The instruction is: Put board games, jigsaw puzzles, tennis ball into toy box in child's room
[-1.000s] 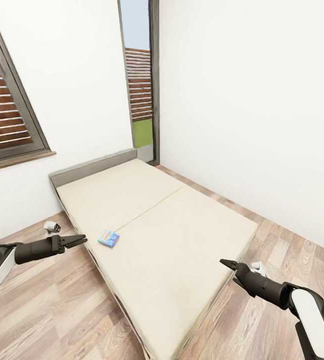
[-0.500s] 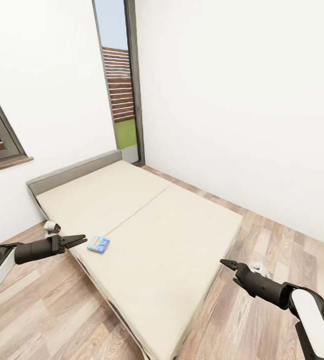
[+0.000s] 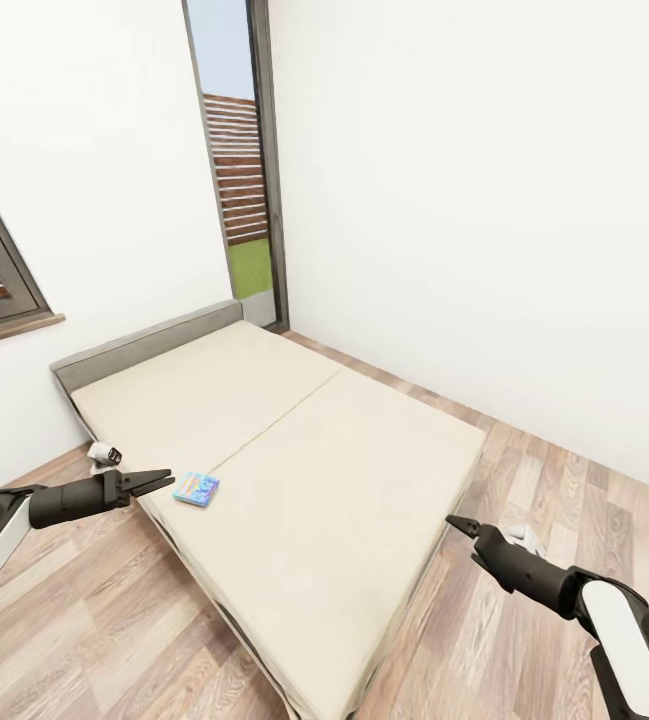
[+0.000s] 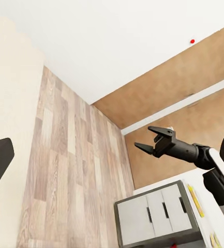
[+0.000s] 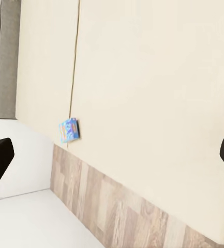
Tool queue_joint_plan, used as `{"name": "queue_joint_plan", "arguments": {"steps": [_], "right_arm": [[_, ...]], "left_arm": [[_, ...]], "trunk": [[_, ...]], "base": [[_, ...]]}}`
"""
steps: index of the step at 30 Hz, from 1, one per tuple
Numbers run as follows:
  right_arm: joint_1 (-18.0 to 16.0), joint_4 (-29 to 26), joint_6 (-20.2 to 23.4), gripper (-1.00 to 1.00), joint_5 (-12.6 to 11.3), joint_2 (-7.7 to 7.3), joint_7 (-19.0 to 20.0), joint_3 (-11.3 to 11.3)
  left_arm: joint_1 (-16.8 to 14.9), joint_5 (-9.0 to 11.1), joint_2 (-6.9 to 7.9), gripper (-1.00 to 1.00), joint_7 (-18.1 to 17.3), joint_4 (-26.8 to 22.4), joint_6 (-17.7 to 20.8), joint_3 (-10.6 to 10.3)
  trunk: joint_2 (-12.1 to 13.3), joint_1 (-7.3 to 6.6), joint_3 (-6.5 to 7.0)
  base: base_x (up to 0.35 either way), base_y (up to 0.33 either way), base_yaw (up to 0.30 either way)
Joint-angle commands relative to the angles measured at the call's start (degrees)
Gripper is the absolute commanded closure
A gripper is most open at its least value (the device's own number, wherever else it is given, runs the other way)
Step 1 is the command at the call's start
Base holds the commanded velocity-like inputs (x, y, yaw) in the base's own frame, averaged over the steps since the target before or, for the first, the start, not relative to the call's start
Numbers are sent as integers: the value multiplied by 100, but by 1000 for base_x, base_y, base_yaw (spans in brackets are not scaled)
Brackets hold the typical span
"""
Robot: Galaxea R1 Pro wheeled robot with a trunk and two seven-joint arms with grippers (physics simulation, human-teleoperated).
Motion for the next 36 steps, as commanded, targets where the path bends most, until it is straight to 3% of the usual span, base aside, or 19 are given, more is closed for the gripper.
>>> {"name": "queue_joint_plan", "arguments": {"steps": [1,12,36], "right_arm": [[-5,1,18,-100,-61,4,-57,-4],[-5,26,-2,-100,-65,16,-50,-2],[-5,29,-3,-100,-74,15,-48,-8]], "left_arm": [[-6,37,8,-100,-8,2,61,-27],[-6,39,8,-100,-8,2,62,-24],[-5,39,8,-100,-8,2,63,-23]], "trunk": [[-12,4,-12],[-12,4,-7],[-12,4,66]], "base": [[0,0,0],[0,5,-53],[78,143,-264]]}}
